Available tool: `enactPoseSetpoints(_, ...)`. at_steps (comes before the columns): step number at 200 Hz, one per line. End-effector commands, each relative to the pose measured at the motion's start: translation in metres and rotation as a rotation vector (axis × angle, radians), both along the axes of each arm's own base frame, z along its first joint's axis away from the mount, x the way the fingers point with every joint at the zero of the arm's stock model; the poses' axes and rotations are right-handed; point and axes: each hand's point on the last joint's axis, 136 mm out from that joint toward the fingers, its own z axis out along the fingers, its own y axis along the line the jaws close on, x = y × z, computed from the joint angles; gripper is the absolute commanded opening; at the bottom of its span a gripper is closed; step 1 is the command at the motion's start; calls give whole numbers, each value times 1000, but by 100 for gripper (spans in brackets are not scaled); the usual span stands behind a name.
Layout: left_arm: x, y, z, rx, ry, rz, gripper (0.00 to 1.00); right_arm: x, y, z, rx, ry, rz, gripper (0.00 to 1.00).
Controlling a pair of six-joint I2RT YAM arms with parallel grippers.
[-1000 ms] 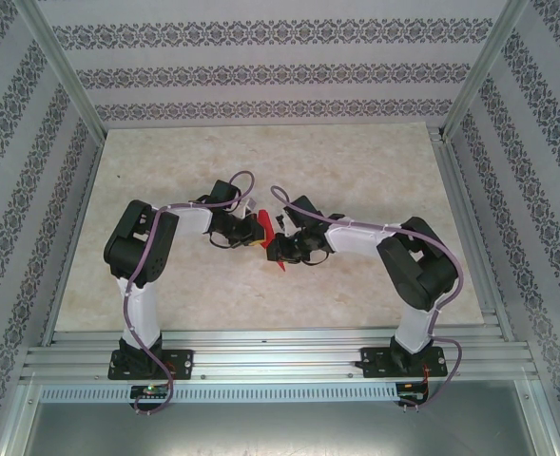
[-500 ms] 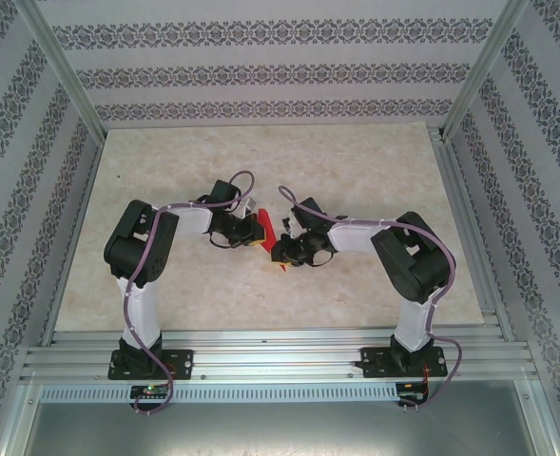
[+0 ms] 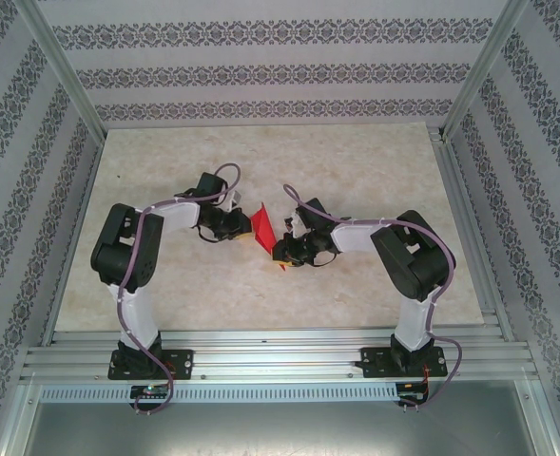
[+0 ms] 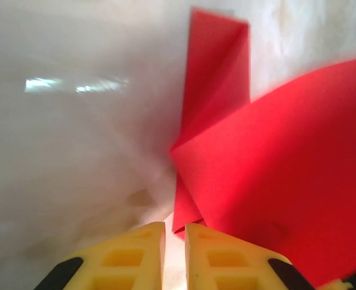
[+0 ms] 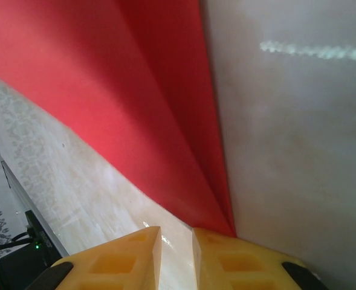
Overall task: Fold a paper plane with a square sheet of paper (fold left side to right side)
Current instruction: Fold the wing for the fifth time at the center of the table.
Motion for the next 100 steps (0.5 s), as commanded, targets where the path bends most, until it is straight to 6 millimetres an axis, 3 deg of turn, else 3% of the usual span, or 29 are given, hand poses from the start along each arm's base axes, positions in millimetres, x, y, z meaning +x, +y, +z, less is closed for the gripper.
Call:
enactPoseSetpoints(1, 11, 13, 41, 48, -114, 6, 19, -28, -44, -65, -250, 130, -35, 22)
enactPoseSetpoints(25, 11, 1, 59, -34, -140, 8, 16, -27, -42, -62, -250, 121, -28, 22)
enactPoseSetpoints(60, 4, -38, 82, -109, -177, -62, 12, -28, -42, -62, -254, 120, -23, 22)
enactPoseSetpoints(81, 0, -61, 81, -128, -173, -103, 12, -28, -41, -63, -259, 116, -22, 22)
enactPoseSetpoints(100, -2, -78, 66, -126, -140, -137, 11, -27, -40, -63, -260, 115, -20, 22)
